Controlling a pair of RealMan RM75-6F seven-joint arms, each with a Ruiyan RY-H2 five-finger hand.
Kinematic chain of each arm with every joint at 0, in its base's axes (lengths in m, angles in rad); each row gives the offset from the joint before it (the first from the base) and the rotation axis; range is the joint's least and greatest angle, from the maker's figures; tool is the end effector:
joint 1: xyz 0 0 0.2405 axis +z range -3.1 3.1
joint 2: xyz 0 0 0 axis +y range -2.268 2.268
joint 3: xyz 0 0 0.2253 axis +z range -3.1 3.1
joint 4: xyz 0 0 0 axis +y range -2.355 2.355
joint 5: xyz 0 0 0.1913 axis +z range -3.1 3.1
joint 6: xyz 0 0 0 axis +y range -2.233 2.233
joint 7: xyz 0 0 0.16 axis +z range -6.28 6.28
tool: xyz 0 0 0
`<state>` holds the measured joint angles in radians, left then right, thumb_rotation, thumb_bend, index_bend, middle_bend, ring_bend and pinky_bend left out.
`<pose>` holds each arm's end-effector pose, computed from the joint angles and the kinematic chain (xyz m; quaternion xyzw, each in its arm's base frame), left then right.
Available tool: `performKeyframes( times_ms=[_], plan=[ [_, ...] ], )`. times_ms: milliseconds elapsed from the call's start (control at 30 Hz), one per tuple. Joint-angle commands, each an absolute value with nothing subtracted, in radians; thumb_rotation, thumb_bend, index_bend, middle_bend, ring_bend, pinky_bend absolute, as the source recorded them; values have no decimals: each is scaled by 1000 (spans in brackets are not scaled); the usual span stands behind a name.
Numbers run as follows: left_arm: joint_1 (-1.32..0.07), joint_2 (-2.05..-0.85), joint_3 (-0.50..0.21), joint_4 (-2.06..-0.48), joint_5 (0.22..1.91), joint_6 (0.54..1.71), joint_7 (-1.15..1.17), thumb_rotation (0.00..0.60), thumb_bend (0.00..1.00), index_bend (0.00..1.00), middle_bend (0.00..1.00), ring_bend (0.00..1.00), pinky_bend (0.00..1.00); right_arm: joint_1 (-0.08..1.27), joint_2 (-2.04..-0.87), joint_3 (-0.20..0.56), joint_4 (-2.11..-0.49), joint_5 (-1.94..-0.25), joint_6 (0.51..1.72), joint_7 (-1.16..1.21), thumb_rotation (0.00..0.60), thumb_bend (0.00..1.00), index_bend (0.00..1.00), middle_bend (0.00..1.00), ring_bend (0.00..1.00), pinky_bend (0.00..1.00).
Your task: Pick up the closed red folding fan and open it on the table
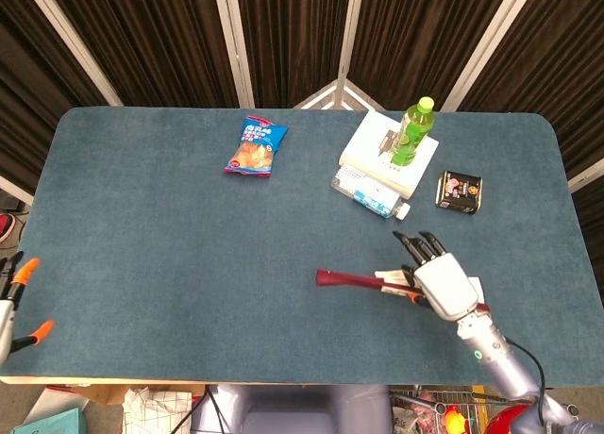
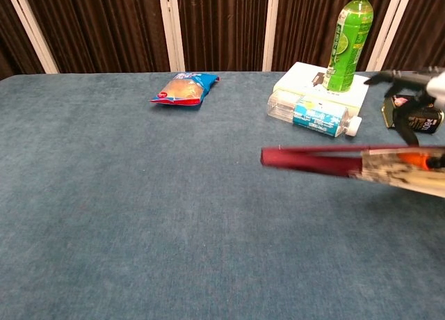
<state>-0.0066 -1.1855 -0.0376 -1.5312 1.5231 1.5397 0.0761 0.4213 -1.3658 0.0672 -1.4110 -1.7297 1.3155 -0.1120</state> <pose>-0.2932 0.1689 0.1552 -0.5935 -0.3670 -0.3548 0.6222 -0.1851 -0.2672 0.0717 0.7497 -0.2271 0.4387 0.4404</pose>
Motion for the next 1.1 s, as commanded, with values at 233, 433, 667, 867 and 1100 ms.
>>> performKeyframes(
  times_ms=[233,433,667,867,1100],
  plan=[
    [-110,-1241,-31,-1467,1556,1402,13,600,70,126,0,0,0,615,-1209,218,-1583,-1716,1178,-103,600,391,865,123,214,163],
    [-168,-1303,-58,-1397,1551,1356,-56,600,70,134,0,0,0,731,-1145,327,-1730,-1564,1008,-186,600,391,865,123,214,162],
    [-250,-1395,-72,-1299,1572,1304,-182,600,68,137,0,0,0,871,-1169,416,-1833,-1351,885,-339,600,392,865,124,214,162],
    [-307,-1447,-77,-1272,1587,1268,-275,600,57,134,0,0,0,914,-1206,411,-1866,-1262,882,-412,600,391,865,123,214,162],
    [-394,-1565,-106,-1231,1631,1286,-419,600,45,143,0,0,0,939,-1243,394,-1875,-1205,912,-442,600,392,865,123,214,162]
  ],
)
